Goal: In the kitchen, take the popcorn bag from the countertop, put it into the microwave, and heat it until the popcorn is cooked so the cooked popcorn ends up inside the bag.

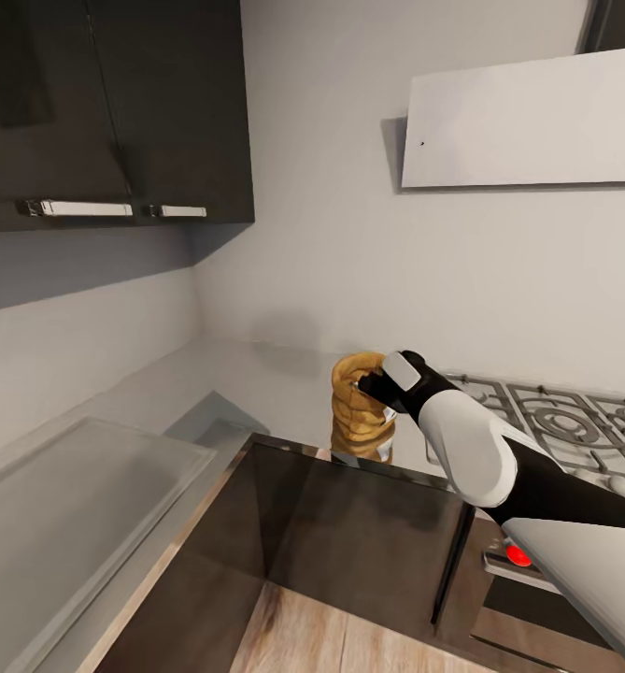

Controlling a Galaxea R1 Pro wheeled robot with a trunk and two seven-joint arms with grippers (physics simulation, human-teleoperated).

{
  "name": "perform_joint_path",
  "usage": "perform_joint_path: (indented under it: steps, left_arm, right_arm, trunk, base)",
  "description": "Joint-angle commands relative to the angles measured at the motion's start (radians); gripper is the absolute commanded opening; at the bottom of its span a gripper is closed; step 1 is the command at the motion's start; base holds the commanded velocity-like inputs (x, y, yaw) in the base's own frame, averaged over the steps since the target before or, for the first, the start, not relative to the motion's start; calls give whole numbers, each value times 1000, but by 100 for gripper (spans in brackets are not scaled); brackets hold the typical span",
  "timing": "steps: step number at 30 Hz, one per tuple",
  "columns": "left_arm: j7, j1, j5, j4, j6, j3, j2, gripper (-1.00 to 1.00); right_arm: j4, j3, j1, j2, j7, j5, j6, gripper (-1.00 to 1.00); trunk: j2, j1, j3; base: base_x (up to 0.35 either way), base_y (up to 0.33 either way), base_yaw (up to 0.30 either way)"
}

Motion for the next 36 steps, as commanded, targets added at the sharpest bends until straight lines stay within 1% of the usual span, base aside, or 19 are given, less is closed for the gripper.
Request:
perform_joint_path:
  steps: [1,19,20,29,36]
  left_arm:
    - [0,0,3,0,-2,2,0,100]
    - [0,0,3,0,-2,2,0,100]
    - [0,0,3,0,-2,2,0,100]
    - [0,0,3,0,-2,2,0,100]
    - [0,0,3,0,-2,2,0,100]
  right_arm:
    - [-2,4,0,0,-6,-11,4,100]
    - [-3,1,0,0,-5,-11,6,100]
    - [-3,1,0,0,-5,-11,6,-100]
    - [-3,0,0,0,-8,-11,9,-100]
    - [-22,7,0,0,-6,-1,76,-100]
  trunk:
    - [-1,0,-1]
    - [-1,0,-1]
    - [-1,0,-1]
    - [-1,0,-1]
    - [-1,0,-1]
  base:
    - [0,0,0]
    - [0,0,0]
    - [0,0,0]
    - [0,0,0]
    - [0,0,0]
